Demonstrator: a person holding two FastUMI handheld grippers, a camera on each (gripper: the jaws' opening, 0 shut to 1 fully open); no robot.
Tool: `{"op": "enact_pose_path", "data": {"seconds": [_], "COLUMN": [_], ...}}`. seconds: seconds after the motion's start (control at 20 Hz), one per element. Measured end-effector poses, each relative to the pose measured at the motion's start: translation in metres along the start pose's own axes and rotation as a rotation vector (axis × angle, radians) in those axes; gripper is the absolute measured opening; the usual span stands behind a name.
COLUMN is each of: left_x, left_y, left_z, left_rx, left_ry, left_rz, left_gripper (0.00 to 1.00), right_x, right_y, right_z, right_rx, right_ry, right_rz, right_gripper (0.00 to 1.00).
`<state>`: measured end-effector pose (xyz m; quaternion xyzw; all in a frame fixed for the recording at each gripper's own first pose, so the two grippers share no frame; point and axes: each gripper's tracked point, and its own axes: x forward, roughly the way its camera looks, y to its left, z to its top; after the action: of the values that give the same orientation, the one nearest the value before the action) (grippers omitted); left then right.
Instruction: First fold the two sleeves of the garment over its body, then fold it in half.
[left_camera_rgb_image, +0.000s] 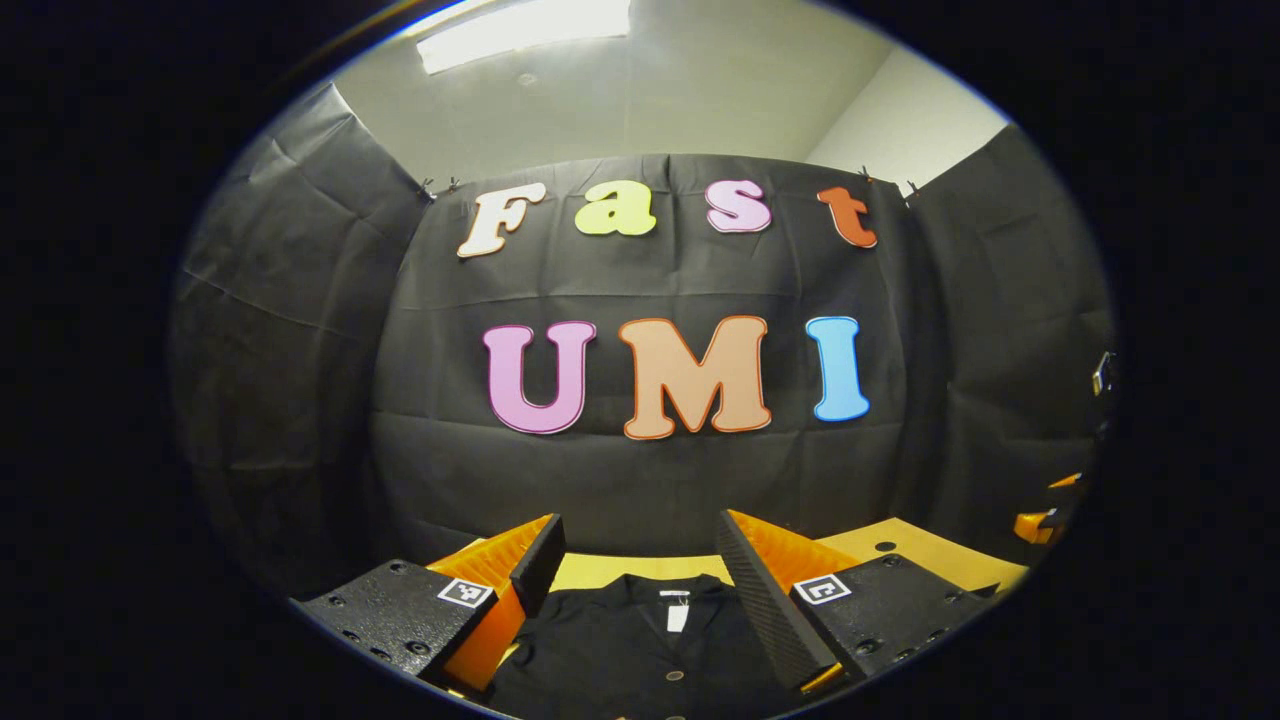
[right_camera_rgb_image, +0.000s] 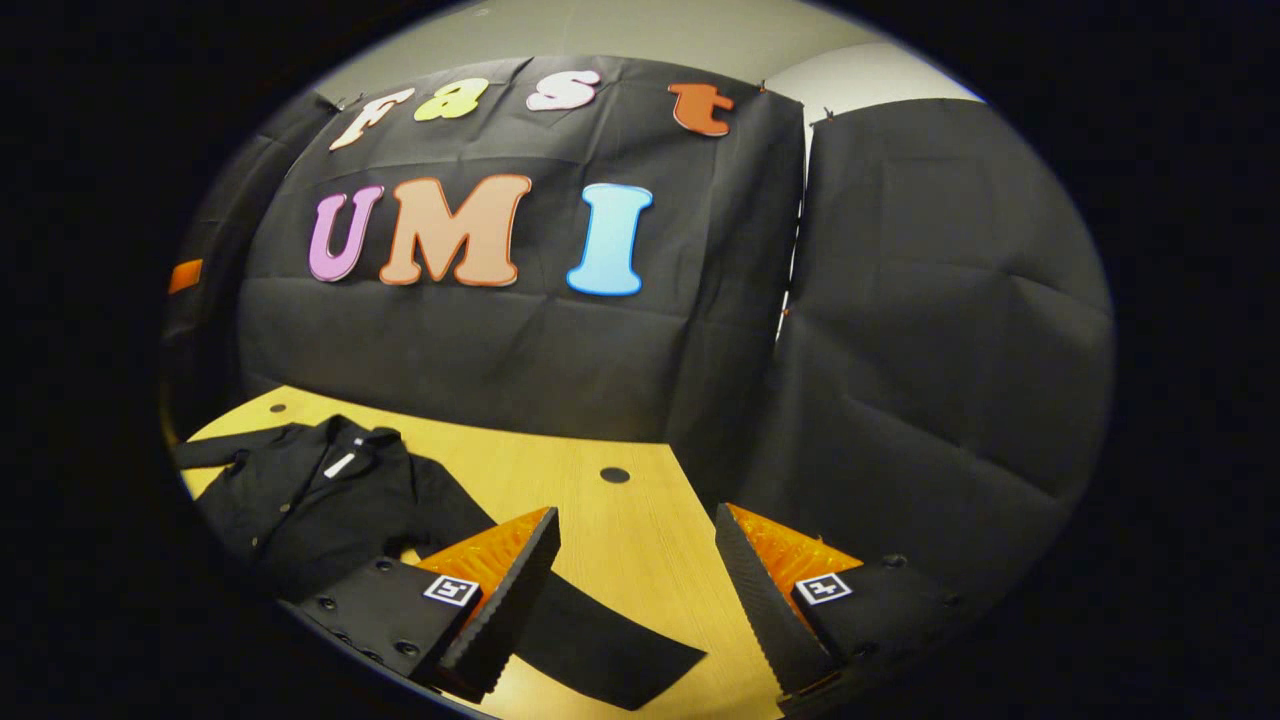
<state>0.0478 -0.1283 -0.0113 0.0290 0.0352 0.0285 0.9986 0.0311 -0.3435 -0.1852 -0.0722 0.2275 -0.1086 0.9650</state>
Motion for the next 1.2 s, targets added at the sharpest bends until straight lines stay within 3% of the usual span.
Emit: {"op": "enact_pose_path", "data": {"seconds": [0.2,0.5,0.8,1.2], "left_x": [0.005,0.008,0.008,0.015], "left_y": [-0.029,-0.053,-0.056,-0.051], "left_z": [-0.006,-0.015,-0.033,-0.047], "left_rx": [0.017,0.041,0.056,0.07], "left_ry": [0.016,0.042,0.084,0.122], "left_rz": [-0.015,-0.001,0.05,0.112], "left_gripper": [0.93,0.93,0.96,0.93], "right_x": [0.012,0.031,0.042,0.068], "right_y": [-0.014,-0.015,-0.011,-0.006], "right_z": [-0.033,-0.09,-0.154,-0.194], "right_rx": [-0.03,-0.082,-0.17,-0.25], "right_ry": [0.084,0.288,0.541,0.712], "right_rz": [0.045,0.179,0.335,0.426], "right_gripper": [0.99,0.99,1.0,1.0]}}
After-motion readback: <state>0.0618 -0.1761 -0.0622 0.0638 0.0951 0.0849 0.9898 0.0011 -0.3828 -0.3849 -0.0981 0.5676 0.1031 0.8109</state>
